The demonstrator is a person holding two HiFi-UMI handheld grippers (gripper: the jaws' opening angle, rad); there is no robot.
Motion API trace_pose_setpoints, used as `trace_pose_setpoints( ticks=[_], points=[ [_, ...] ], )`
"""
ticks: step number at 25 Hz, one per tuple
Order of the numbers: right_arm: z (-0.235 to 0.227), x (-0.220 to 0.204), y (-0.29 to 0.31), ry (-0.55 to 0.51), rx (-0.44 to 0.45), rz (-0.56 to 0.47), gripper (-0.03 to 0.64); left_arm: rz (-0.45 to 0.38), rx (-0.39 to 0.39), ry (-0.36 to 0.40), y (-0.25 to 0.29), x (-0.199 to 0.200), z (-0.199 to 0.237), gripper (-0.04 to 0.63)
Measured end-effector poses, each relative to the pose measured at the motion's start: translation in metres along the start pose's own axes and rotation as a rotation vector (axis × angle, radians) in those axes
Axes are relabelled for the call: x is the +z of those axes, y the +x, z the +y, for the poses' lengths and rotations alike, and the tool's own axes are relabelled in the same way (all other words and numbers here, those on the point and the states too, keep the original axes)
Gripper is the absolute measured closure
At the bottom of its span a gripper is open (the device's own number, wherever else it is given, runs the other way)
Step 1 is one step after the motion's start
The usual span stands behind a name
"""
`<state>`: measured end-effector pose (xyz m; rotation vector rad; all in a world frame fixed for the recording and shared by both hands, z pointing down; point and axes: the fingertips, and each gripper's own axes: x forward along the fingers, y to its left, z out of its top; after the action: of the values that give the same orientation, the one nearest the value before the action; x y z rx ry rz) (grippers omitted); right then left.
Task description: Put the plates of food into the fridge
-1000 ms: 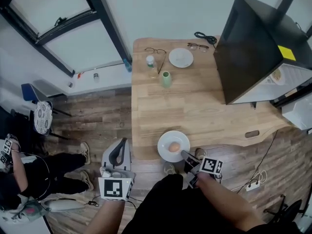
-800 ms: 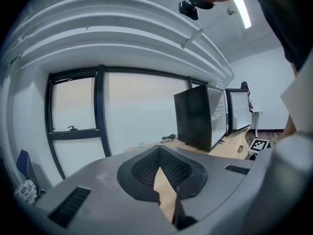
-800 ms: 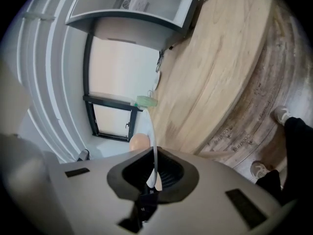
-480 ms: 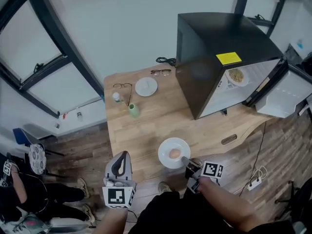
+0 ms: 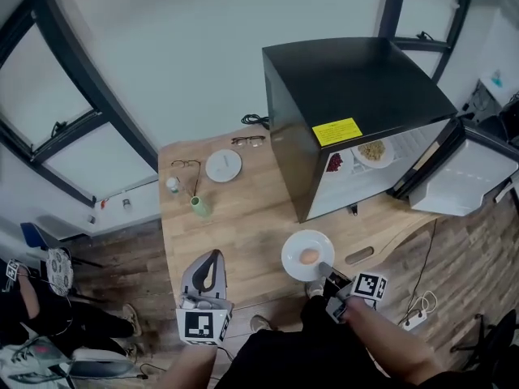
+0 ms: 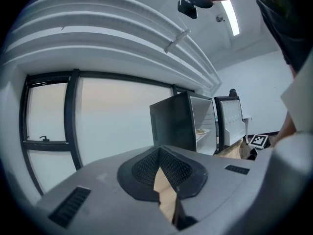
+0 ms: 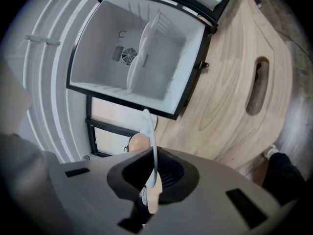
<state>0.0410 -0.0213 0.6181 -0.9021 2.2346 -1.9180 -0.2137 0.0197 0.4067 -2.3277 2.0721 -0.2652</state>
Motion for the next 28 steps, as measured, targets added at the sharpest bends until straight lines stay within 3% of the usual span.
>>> trace_pose_setpoints(
  ticks=[14,24,28],
  points=[
    [-0.041,0.130,-0.017,-0.032,0.004,0.074,0.584,0.025,0.096,-0.017,0.091,0.009,-0.063,0.591],
    [-0.051,0.183,0.011,-0.049,-0.026,0.129,0.584,0.055,0.176,-0.005,0.122,0.018,-0.074,0.591],
    [-0.053,0.197,0.026,-0.076,-0.082,0.141,0.584,0.075,0.196,-0.002,0.128,0.026,-0.073,0.591]
  ],
)
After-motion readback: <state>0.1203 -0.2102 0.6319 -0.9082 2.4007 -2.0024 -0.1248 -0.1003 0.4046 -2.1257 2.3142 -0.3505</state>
